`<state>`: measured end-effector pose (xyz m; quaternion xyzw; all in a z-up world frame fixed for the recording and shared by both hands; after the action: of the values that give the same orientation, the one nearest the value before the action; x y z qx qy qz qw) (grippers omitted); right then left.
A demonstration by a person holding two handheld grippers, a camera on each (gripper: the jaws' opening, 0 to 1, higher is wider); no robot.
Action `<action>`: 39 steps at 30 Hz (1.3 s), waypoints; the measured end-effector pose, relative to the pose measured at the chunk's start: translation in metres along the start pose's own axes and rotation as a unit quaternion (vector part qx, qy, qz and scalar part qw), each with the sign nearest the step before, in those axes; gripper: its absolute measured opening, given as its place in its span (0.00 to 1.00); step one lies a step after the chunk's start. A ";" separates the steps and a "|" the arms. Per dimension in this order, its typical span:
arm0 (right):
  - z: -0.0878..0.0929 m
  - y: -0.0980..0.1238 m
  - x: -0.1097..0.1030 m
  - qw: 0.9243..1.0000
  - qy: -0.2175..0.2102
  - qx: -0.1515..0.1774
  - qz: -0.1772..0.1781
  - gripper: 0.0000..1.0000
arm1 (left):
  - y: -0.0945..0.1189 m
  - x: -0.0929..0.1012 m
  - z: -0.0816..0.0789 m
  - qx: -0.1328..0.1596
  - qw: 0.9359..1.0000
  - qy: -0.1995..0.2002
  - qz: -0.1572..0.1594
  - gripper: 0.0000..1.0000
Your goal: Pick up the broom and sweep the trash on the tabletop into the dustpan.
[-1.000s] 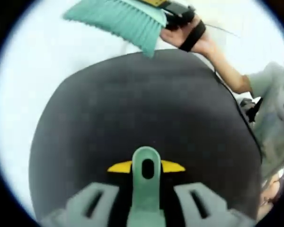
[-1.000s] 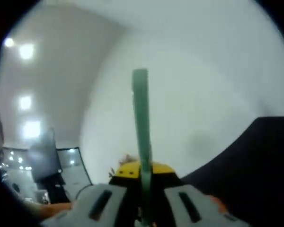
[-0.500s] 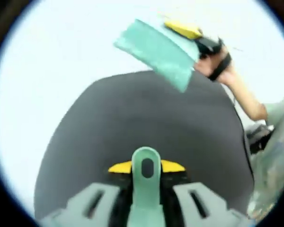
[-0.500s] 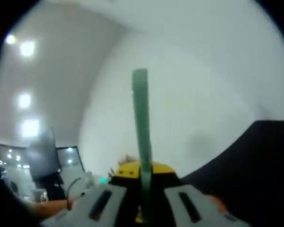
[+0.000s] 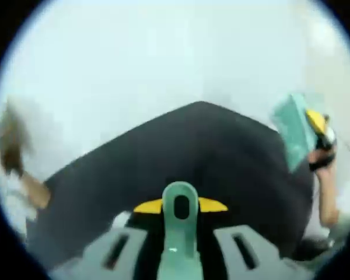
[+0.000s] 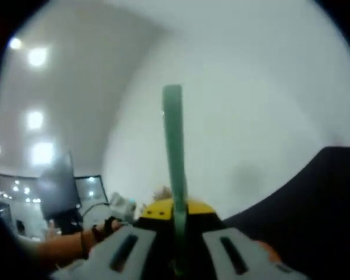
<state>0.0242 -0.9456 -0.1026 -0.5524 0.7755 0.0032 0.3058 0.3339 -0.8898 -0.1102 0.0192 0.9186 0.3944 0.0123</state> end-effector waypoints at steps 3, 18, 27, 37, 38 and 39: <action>0.005 -0.005 -0.003 1.000 0.005 -0.009 -0.005 0.05 | 0.004 -0.024 0.011 -0.009 0.999 0.034 -0.029 0.20; 0.027 -0.034 -0.015 0.999 0.009 -0.037 -0.030 0.05 | 0.005 -0.146 0.082 -0.094 0.964 0.199 -0.146 0.21; 0.045 -0.051 -0.011 0.997 0.017 -0.067 -0.040 0.05 | -0.011 -0.182 0.115 -0.127 0.934 0.279 -0.185 0.21; 0.045 -0.050 -0.005 0.997 0.011 -0.065 -0.041 0.05 | -0.025 -0.183 0.129 -0.127 0.943 0.270 -0.146 0.23; 0.046 -0.050 -0.005 0.997 0.011 -0.065 -0.042 0.05 | -0.026 -0.183 0.128 -0.118 0.943 0.280 -0.140 0.27; 0.046 -0.050 -0.005 0.997 0.012 -0.065 -0.043 0.05 | -0.028 -0.182 0.126 -0.109 0.942 0.288 -0.133 0.31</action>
<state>0.0898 -0.9450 -0.1212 -0.6036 0.7530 0.0339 0.2600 0.5200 -0.8257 -0.2160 -0.2192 0.8286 0.4756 -0.1981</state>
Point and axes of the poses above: the point that each gripper's makers call its tool centre point, and the gripper's own axes: y roughly backward along the fingers, x roughly to its right, z roughly out of its underside, the point moved 7 cm from there along y, roughly backward along the fingers, and after that the axes turned 7 degrees about -x, right-handed, at the moved point
